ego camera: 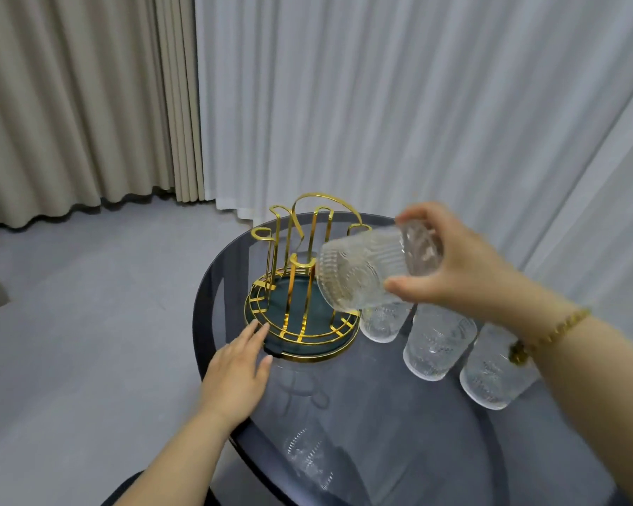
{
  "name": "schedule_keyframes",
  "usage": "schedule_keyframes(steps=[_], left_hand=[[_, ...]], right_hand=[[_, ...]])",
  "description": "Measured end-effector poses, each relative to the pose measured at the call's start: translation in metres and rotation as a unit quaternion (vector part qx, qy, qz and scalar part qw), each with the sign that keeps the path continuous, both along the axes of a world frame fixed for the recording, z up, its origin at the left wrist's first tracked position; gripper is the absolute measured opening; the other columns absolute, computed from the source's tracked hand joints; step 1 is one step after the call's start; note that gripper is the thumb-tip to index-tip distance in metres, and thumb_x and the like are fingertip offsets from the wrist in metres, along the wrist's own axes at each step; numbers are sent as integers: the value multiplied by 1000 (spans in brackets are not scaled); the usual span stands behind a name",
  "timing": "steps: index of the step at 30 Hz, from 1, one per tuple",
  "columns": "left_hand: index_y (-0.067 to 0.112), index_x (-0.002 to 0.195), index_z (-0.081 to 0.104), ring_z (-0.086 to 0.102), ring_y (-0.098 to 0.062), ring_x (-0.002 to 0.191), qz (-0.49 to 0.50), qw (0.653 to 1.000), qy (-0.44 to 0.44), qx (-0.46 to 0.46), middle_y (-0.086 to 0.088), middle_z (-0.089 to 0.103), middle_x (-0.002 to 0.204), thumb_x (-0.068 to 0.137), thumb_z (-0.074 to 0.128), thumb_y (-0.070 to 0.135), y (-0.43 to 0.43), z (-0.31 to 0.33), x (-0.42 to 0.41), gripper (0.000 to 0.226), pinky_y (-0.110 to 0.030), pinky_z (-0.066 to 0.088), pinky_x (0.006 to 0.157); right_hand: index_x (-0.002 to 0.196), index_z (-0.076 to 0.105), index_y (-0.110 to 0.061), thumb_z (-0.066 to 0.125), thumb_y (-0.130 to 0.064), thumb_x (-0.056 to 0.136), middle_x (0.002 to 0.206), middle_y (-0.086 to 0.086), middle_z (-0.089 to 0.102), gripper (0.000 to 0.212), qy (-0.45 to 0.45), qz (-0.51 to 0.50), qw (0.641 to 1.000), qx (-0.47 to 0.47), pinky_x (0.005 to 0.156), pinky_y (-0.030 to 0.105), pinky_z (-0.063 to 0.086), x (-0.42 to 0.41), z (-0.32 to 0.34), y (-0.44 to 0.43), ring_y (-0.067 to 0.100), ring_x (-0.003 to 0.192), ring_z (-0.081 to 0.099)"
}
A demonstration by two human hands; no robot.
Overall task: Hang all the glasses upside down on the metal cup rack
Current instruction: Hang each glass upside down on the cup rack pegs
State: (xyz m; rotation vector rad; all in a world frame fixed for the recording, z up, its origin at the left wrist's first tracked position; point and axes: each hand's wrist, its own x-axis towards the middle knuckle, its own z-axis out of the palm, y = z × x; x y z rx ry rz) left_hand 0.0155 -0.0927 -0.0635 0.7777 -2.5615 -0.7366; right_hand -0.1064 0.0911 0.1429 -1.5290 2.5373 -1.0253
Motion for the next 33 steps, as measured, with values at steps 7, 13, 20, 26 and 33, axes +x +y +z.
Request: schedule_keyframes(steps=[7,13,20,26,33], left_hand=[[18,137,27,32,-17,134,27,999,20,23,-2,37,146,94,41,21,-1,-1,1,46,-32,23,112],[19,138,25,34,-17,133,36,998,32,32,-1,38,145,93,40,19,-3,-2,1,47,-32,25,111],[20,138,22,36,-18,131,39,998,38,36,-3,42,143,93,42,18,-4,-4,1,50,-32,25,111],[22,137,25,36,-17,131,41,998,35,28,-1,42,143,93,41,19,-3,-5,1,47,-32,25,111],[21,136,27,34,-17,133,36,998,34,25,-2,39,144,93,42,19,-3,-4,1,46,-33,23,112]], right_hand=[[123,40,-26,71,-22,64,109,-6,45,67,78,57,989,116,76,22,38,2,23,-74,13,97,47],[132,31,-21,69,-20,68,133,6,44,75,71,82,970,217,94,34,43,3,2,-104,23,117,46],[132,24,-15,70,-24,67,136,11,40,80,57,63,963,257,84,32,38,-1,-19,-117,27,112,40],[135,24,-17,69,-24,68,141,10,35,81,57,57,958,275,101,44,38,-3,-30,-120,31,129,28],[138,18,-17,65,-25,72,145,11,30,82,53,61,955,285,105,47,35,-3,-33,-122,32,132,27]])
